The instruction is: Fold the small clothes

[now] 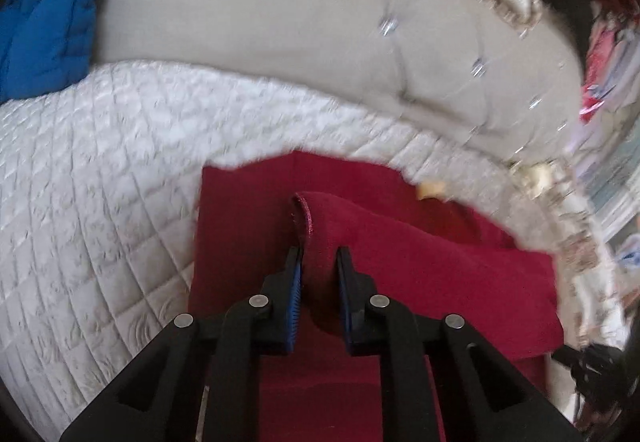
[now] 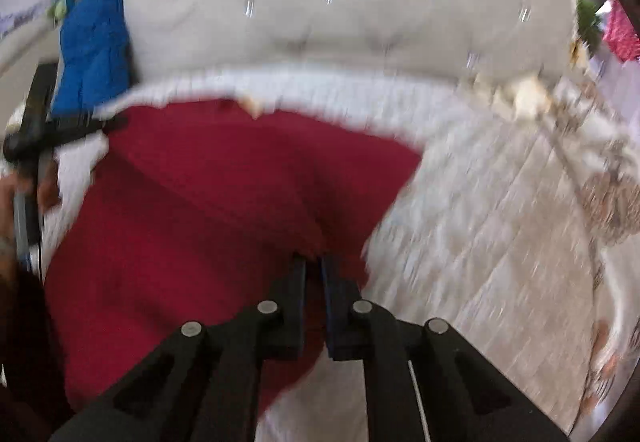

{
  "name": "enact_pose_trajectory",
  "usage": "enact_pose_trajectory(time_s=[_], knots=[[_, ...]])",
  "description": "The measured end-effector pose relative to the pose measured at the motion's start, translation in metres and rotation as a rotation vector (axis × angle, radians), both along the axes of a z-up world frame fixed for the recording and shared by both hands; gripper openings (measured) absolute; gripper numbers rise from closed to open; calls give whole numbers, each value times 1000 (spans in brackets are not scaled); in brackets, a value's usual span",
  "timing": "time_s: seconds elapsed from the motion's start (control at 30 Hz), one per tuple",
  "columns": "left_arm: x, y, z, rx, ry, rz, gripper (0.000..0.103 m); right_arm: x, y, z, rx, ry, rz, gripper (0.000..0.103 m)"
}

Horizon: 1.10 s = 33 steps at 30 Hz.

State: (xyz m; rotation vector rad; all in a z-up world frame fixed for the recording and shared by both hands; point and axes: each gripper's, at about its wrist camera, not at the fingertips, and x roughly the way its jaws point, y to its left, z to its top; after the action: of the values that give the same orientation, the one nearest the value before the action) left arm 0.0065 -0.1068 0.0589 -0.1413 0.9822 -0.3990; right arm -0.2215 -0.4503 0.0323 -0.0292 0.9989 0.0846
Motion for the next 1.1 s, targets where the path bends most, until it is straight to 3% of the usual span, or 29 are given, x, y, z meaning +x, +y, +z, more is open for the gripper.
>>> enact_pose_trajectory(time_s=[0.03, 0.1, 0.17, 0.23, 0.27, 0.4, 0.43, 0.47, 0.53, 0.6, 0.67, 0.73, 0.77, 0.83, 0.93, 1.03, 1.1], knots=[[-2, -4, -5, 28, 6, 3, 0, -1, -2, -6, -2, 39, -7, 8], [-5, -5, -10, 47, 14, 0, 0, -6, -14, 2, 66, 5, -41, 16], [-8, -2, -8, 40, 6, -1, 0, -9, -33, 20, 160, -85, -112, 50], [-6, 0, -8, 25, 10, 4, 0, -1, -52, 34, 227, -169, -213, 70], [-5, 0, -9, 21, 15, 7, 0, 8, -58, 35, 245, -177, -242, 71], [-5, 0, -9, 7, 5, 12, 0, 74, -69, 2, 303, -57, -283, 71], [-5, 1, -8, -3, -4, 12, 0, 88, -68, -7, 304, -26, -280, 53], [-5, 1, -5, -17, -13, 9, 0, 96, -66, -8, 290, -19, -274, 9], [-8, 1, 2, -32, -39, 0, 0, 95, -61, 10, 255, -107, -264, 9], [-9, -5, 3, 6, -52, -17, 0, 88, -55, 25, 167, -199, -255, 8], [-8, -15, -6, 53, -26, -35, 0, 96, -56, 13, 89, -157, -271, 8], [-8, -23, -19, 100, 10, -35, 0, 101, -62, -7, 88, -82, -290, 11], [-10, -25, -21, 118, 3, -34, 0, 94, -66, -9, 103, -85, -312, 22], [-13, -26, -18, 133, -18, -37, 0, 74, -70, 2, 129, -122, -337, 27], [-12, -22, -18, 115, -12, -27, 0, 44, -57, 16, 161, -139, -266, 27], [-9, -17, -21, 91, 5, -9, 0, 28, -26, -7, 64, 8, -174, 27], [-10, -14, -20, 78, 8, 1, 0, 11, -17, -12, 6, 9, -160, 28]])
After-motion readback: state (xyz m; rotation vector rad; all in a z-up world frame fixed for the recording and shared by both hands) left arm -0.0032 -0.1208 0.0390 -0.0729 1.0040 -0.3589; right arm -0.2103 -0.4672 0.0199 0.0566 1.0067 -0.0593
